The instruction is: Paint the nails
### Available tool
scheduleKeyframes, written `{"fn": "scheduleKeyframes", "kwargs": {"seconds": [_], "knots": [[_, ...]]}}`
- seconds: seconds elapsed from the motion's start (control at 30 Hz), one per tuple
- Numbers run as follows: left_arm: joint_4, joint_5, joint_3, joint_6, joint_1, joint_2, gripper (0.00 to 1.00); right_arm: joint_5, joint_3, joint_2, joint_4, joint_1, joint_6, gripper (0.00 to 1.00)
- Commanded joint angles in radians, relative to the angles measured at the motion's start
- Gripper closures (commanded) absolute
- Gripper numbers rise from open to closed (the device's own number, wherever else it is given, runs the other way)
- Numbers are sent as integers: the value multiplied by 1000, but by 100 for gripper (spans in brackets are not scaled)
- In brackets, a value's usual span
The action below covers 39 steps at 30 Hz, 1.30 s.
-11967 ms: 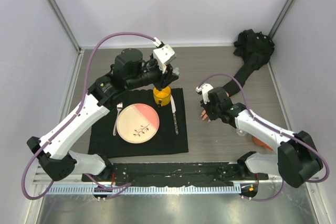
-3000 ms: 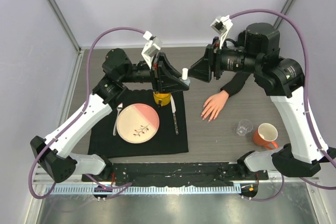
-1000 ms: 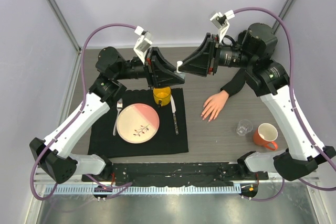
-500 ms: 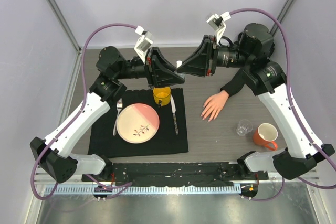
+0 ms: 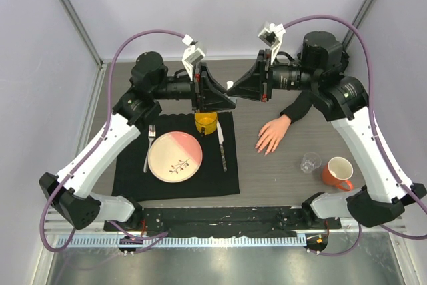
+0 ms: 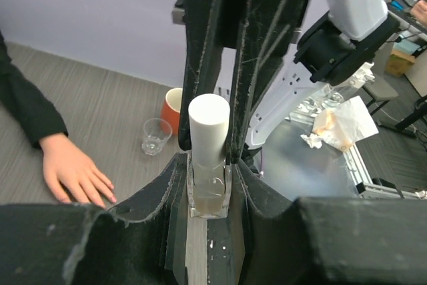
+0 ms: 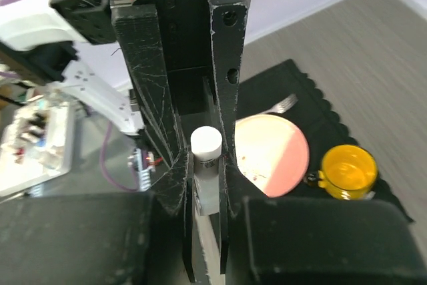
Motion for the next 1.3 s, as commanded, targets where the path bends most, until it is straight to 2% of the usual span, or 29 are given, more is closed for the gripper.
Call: {"fn": "scheduleKeyframes", "kwargs": {"seconds": [0.0,0.03,0.07,0.1,0.13,0.17,0.2,0.23,0.27,0.3,0.37,0.5,0.6,0.63,0.67,0.77,0.93,1.03,1.07,1.1,1.2,1.27], "knots": [[-122,-151,122,113,5,10,100,280,67,16,-217,117,-109,99],[-134,-215,146,120,5,21,100,365,73,21,-220,157,-77,99],[-142,-250,152,127,5,24,100,595,78,24,-214,267,-46,99],[-151,-299,157,135,4,28,100,728,78,34,-205,333,-13,99],[-151,-377,155,147,4,27,100,924,75,39,-182,405,68,99],[-147,-421,151,159,-4,28,100,1301,76,45,-179,585,120,99],[-131,-451,145,193,-8,30,100,1486,78,76,-182,658,177,99],[-122,-484,142,207,-18,33,100,1563,98,99,-192,717,170,99],[-114,-542,139,218,-30,36,100,1736,145,143,-249,751,185,99],[-108,-554,142,224,-34,42,100,1765,196,178,-311,760,204,99],[-102,-550,148,221,-45,53,100,1771,251,220,-381,762,227,99],[-91,-547,114,216,-53,34,100,1712,158,156,-278,760,218,94],[-82,-547,88,207,-53,10,100,1676,161,151,-269,760,215,84],[-84,-550,83,210,-54,1,100,1658,159,148,-264,759,212,78],[-90,-548,79,212,-53,-4,100,1652,161,137,-264,759,210,67],[-120,-533,71,235,-53,-22,100,1617,168,111,-258,759,183,52],[-214,-478,51,294,-53,-67,100,1482,216,45,-218,747,92,38],[-229,-434,33,310,-51,-85,100,1361,259,18,-229,684,67,35],[-229,-398,30,308,-51,-87,100,1233,268,10,-234,649,66,35],[-223,-377,27,299,-51,-88,100,1155,271,4,-235,531,66,35],[-190,-242,24,263,-50,-84,100,859,273,-16,-237,342,34,34],[-141,-147,25,232,-50,-73,100,717,283,-1,-247,281,-1,33]]}}
